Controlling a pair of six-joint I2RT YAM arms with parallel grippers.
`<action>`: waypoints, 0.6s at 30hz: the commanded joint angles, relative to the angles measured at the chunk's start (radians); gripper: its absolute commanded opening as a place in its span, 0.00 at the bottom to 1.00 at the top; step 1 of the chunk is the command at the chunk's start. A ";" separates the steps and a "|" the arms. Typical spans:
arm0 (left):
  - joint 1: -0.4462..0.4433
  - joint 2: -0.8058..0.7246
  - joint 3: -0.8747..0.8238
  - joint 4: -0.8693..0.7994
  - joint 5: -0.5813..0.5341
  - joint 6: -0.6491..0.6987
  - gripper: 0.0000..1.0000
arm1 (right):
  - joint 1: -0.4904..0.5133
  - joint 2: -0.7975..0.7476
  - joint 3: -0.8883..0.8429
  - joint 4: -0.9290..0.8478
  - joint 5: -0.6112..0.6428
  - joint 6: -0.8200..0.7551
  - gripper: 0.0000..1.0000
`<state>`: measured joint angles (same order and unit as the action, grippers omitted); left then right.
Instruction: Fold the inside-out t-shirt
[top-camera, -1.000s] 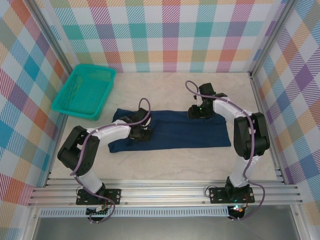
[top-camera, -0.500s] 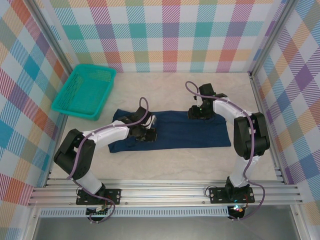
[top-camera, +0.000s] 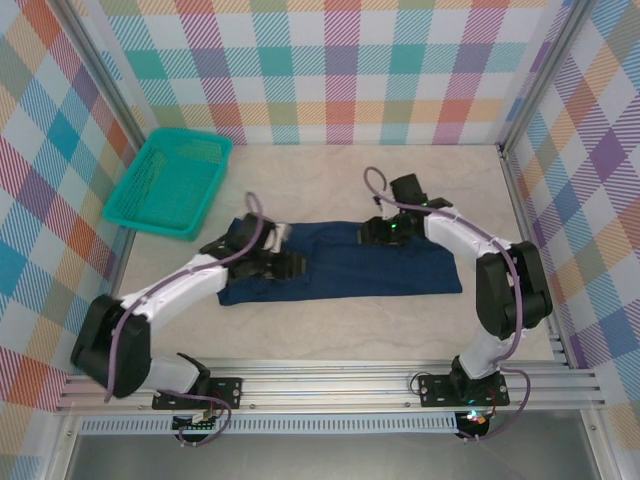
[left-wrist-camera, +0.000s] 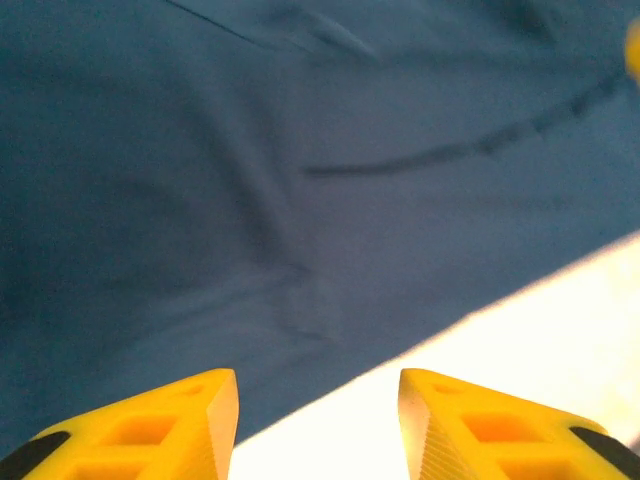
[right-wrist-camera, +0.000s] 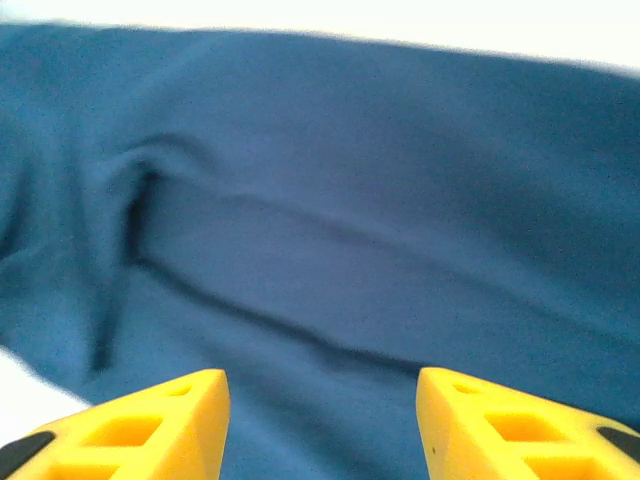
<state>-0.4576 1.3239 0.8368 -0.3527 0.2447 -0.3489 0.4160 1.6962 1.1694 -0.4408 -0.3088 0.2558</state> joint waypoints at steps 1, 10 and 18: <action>0.138 -0.031 -0.070 0.021 0.017 -0.071 0.46 | 0.137 0.027 -0.022 0.230 -0.256 0.168 0.51; 0.200 0.146 -0.098 0.140 0.073 -0.111 0.40 | 0.299 0.337 0.149 0.361 -0.313 0.384 0.41; 0.211 0.163 -0.194 0.088 -0.108 -0.064 0.36 | 0.288 0.364 0.133 0.135 -0.178 0.323 0.34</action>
<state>-0.2596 1.4773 0.6773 -0.2459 0.2192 -0.4297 0.7136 2.0792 1.3087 -0.1936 -0.5461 0.5961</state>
